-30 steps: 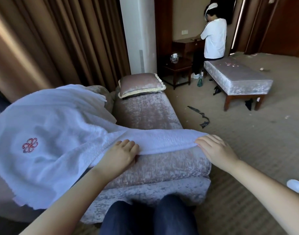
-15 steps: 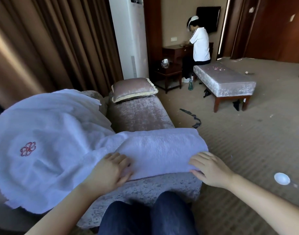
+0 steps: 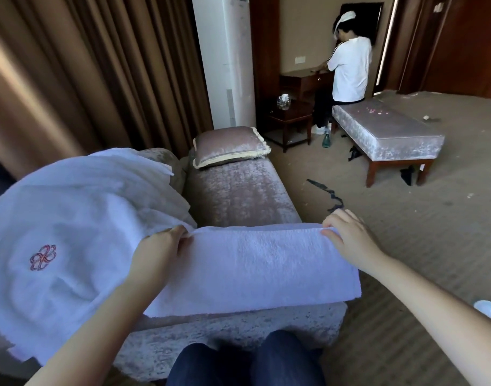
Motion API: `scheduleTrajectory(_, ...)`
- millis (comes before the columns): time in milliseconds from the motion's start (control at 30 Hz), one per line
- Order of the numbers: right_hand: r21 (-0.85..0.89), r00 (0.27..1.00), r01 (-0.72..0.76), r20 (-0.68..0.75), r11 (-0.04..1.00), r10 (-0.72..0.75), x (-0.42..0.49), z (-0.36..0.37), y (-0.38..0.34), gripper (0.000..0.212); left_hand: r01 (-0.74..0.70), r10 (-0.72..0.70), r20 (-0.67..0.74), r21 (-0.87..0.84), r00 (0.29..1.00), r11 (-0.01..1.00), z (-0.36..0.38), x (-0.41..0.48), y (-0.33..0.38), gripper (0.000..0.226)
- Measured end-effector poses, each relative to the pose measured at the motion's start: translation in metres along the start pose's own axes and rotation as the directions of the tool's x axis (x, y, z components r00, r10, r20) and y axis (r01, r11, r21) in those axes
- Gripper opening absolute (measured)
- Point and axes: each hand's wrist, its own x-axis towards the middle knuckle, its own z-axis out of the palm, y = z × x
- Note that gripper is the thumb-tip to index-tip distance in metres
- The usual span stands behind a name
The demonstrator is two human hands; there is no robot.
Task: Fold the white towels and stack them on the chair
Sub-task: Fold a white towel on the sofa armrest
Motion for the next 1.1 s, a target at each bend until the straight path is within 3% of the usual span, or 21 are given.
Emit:
scheduleTrajectory(100, -0.018, 0.999, -0.023, 0.047, 1.000, 0.024, 0.020, -0.010, 0.000, 0.009, 0.034, -0.036, -0.037, -0.046, 0.999, 0.998, 0.001, 0.013, 0.002, 0.013)
scheduleTrajectory(233, -0.110, 0.985, -0.048, 0.161, 0.993, 0.066, 0.026, 0.001, 0.004, 0.013, -0.007, 0.008, 0.024, -0.062, 1.000, 0.998, 0.010, 0.018, 0.005, 0.012)
scheduleTrajectory(367, -0.079, 0.991, -0.083, 0.096, 0.993, 0.090, 0.022, 0.006, -0.003, 0.010, -0.057, 0.057, -0.010, -0.119, 0.998, 0.991, 0.009, 0.014, -0.001, 0.024)
scheduleTrajectory(500, -0.077, 0.999, 0.044, 0.011, 0.996, -0.043, 0.029, 0.009, -0.036, 0.020, -0.200, 0.194, -0.092, -0.066, 0.977, 0.978, -0.002, 0.000, -0.021, 0.035)
scheduleTrajectory(600, -0.030, 0.970, 0.240, -0.040, 0.970, -0.241, 0.036, 0.025, -0.087, 0.014, -0.194, 0.175, -0.161, -0.113, 0.971, 0.974, -0.015, -0.026, -0.045, 0.038)
scheduleTrajectory(733, 0.037, 0.874, 0.482, -0.093, 0.875, -0.477, 0.042, 0.059, -0.165, 0.020, -0.097, 0.083, -0.233, -0.049, 0.969, 0.994, -0.030, -0.069, -0.108, 0.032)
scheduleTrajectory(900, 0.078, 0.711, 0.701, -0.168, 0.709, -0.683, 0.046, 0.096, -0.262, 0.024, 0.162, -0.147, -0.161, 0.081, 0.976, 0.984, -0.037, -0.138, -0.198, 0.022)
scheduleTrajectory(1033, 0.108, 0.558, 0.830, -0.134, 0.548, -0.819, 0.042, 0.107, -0.313, 0.022, 0.094, -0.082, -0.111, 0.105, 0.990, 0.990, -0.023, -0.176, -0.228, 0.038)
scheduleTrajectory(1100, 0.089, 0.510, 0.859, -0.079, 0.504, -0.856, 0.033, 0.115, -0.321, 0.019, 0.035, -0.020, -0.173, 0.082, 0.985, 0.996, -0.018, -0.182, -0.233, 0.039)
